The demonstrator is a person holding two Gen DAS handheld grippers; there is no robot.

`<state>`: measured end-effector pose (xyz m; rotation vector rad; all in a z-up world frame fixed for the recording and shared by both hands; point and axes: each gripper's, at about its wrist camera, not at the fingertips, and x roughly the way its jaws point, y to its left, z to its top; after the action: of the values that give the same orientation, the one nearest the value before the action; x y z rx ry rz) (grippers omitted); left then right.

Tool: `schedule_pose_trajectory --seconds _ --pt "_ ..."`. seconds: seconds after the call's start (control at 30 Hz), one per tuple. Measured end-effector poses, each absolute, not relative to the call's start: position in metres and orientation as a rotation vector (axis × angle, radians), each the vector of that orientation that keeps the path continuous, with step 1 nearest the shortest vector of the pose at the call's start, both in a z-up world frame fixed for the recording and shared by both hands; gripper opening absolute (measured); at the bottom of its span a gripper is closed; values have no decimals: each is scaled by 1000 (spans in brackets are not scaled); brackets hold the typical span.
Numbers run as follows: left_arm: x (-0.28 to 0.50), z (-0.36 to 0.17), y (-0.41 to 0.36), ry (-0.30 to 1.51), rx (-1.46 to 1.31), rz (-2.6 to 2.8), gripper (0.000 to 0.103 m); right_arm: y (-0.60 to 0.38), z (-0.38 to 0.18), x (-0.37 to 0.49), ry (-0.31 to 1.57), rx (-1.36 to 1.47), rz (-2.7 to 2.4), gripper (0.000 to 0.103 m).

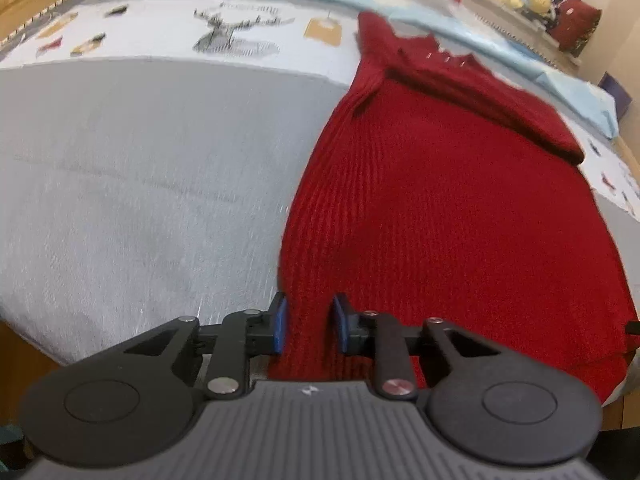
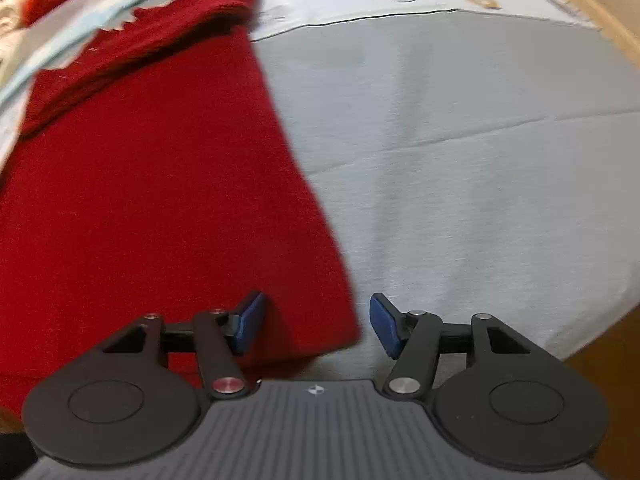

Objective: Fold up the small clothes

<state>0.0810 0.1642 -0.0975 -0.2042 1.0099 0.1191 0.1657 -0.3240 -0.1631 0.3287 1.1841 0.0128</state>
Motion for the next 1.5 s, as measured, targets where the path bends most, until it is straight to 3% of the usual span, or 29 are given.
schedule_pose_trajectory --seconds 0.27,0.33,0.37,0.43,0.67,0.77,0.9,1.07,1.17,1.23,1.5 --pt "84 -111 165 1059 -226 132 28 -309 -162 167 1190 283 62 49" --pt "84 -109 164 1054 -218 133 26 -311 -162 169 1189 298 44 43" --pt "83 -107 163 1043 -208 132 19 -312 -163 172 1188 305 37 41" --pt "81 -103 161 1017 -195 118 18 -314 -159 167 1175 321 36 22" --pt "82 -107 166 1045 -264 106 21 -327 -150 163 1110 430 15 21" --pt "81 -110 163 1063 -238 110 25 -327 -157 162 1155 427 18 27" --pt "82 -109 160 1046 -205 117 21 -318 -159 166 1169 374 21 28" --pt "81 -100 152 1022 -179 91 16 -317 -150 163 1111 376 16 18" --pt "85 -77 144 994 -162 44 15 -319 -134 160 1034 399 33 15" --pt "84 -53 140 946 -172 -1 14 -323 -115 158 954 421 60 7" --pt "62 18 127 794 -164 -115 13 -340 -38 129 677 503 165 6"
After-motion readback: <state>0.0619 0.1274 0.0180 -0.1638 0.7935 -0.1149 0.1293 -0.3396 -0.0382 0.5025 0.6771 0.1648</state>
